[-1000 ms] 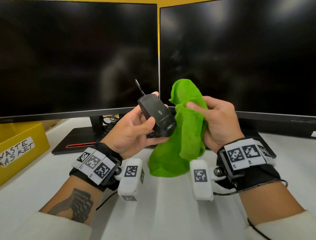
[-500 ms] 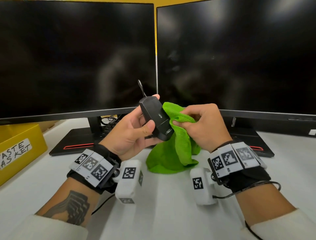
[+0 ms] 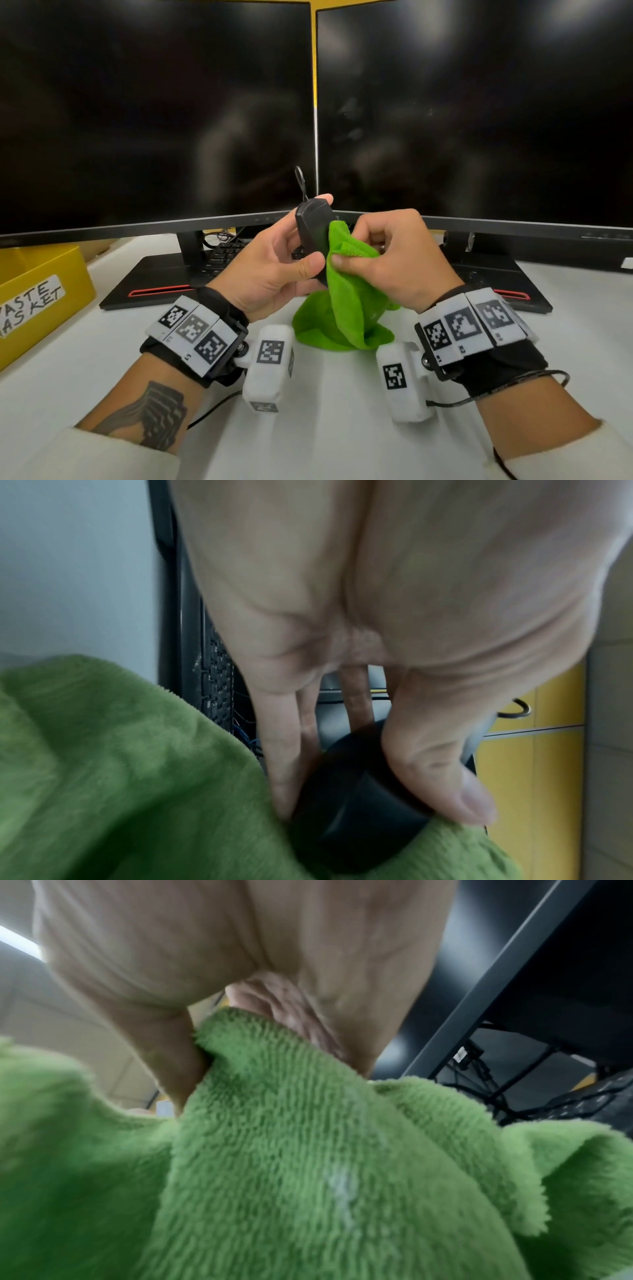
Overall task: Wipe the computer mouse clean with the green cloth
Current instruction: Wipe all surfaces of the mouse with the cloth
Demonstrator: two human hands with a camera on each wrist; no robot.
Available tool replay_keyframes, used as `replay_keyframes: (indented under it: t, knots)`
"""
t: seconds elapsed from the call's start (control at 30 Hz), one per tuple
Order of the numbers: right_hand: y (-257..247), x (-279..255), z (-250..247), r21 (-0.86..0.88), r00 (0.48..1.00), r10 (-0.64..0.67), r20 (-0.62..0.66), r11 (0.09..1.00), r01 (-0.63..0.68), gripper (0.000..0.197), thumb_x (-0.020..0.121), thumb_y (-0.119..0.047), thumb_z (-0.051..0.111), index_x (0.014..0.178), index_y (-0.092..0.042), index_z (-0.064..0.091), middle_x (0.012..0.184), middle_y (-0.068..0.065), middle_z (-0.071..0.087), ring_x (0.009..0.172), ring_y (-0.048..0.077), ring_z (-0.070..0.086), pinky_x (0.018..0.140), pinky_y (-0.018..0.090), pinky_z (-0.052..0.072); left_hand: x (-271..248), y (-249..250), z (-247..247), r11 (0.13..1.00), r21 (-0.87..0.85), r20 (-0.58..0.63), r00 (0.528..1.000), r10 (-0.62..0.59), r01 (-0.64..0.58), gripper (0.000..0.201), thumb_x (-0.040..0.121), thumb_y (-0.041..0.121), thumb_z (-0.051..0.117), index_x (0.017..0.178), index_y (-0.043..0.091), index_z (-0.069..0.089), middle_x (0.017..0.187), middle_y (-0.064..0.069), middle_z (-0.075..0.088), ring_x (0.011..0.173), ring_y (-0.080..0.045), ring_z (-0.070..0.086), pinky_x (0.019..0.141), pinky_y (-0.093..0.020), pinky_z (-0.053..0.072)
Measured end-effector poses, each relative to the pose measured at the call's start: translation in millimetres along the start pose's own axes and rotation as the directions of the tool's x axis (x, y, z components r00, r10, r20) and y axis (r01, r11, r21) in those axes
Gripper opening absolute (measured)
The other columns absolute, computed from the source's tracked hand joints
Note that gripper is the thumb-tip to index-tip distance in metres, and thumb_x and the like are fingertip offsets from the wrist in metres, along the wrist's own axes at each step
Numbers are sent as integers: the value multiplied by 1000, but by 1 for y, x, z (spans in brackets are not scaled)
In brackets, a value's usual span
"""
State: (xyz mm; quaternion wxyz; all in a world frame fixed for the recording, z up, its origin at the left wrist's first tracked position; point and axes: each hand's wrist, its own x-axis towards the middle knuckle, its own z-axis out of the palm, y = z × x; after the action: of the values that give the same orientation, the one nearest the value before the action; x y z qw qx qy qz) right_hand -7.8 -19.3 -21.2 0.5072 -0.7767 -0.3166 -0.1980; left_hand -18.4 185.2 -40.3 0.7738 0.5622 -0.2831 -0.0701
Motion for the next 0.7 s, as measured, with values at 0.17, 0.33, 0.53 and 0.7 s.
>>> replay_keyframes:
  t: [0.17, 0.33, 0.53, 0.7]
  knots:
    - [8, 2, -1, -44, 998, 34, -58, 998, -36, 27, 77, -13, 87, 63, -12, 64, 65, 15, 70, 60, 27, 68, 57, 40, 58, 0, -1, 0, 999, 36, 7, 1000, 10, -10, 91, 78, 8, 80, 158, 22, 39, 144, -12, 57, 124, -35, 61, 94, -54, 59]
    - [9, 3, -5, 32, 992, 102, -79, 995, -99, 32, 79, -11, 86, 60, -16, 61, 70, 25, 70, 60, 32, 66, 59, 45, 57, 2, -2, 4, 998, 58, -2, 999, 32, -32, 83, 83, -3, 67, 158, 24, 39, 146, -12, 57, 120, -33, 65, 95, -53, 59]
    - [9, 3, 2, 258, 954, 296, 46, 919, -298, 31, 59, -23, 85, 63, -12, 56, 67, 19, 59, 66, 30, 60, 67, 45, 50, 4, -3, 5, 996, 47, -25, 997, 73, -72, 94, 72, 4, 87, 154, 23, 43, 136, -13, 61, 107, -37, 68, 92, -55, 60]
    - [7, 3, 4, 265, 927, 365, 88, 888, -375, 50, 50, -33, 86, 78, 2, 64, 73, 22, 62, 69, 34, 64, 73, 64, 57, 4, -4, 6, 992, 89, -73, 993, 94, -88, 90, 75, -10, 76, 152, 18, 39, 132, -17, 62, 108, -40, 66, 89, -56, 61]
